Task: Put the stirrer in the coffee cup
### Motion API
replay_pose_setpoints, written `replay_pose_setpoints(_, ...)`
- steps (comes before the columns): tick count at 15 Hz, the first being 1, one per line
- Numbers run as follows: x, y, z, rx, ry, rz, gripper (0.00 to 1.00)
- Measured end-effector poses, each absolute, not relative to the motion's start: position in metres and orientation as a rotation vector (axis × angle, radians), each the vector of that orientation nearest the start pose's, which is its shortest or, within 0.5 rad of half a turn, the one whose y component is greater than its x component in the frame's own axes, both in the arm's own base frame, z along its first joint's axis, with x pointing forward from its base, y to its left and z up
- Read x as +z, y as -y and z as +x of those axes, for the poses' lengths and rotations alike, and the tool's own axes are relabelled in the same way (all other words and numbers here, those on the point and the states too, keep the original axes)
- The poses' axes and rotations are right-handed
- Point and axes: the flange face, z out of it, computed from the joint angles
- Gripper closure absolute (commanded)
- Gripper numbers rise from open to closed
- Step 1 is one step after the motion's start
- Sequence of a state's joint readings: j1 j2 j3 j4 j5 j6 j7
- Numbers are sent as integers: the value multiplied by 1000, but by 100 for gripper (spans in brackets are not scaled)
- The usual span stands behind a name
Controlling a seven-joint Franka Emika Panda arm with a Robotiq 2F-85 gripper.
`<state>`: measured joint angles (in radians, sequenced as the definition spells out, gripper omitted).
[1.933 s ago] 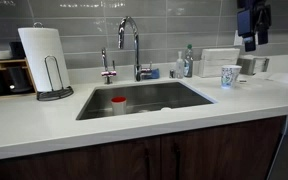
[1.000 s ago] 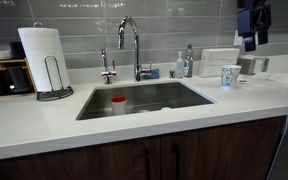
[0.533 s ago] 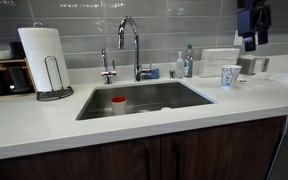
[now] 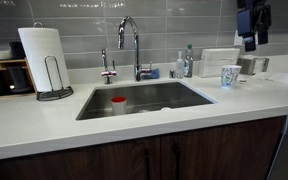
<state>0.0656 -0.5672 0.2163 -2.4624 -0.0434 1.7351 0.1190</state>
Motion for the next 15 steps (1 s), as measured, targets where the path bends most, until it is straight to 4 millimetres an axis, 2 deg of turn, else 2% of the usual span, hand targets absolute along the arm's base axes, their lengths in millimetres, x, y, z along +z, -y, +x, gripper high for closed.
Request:
replay_pose_setpoints(6, 476, -100, 348, 229, 214, -3309, 0)
replay_pose_setpoints(8, 478, -89, 354, 203, 223, -3315, 0)
replay_pose_setpoints(11, 480, -52, 375, 153, 268, -3299, 0)
replay_pose_setpoints(15, 477, 18, 406, 142, 302, -3217, 0)
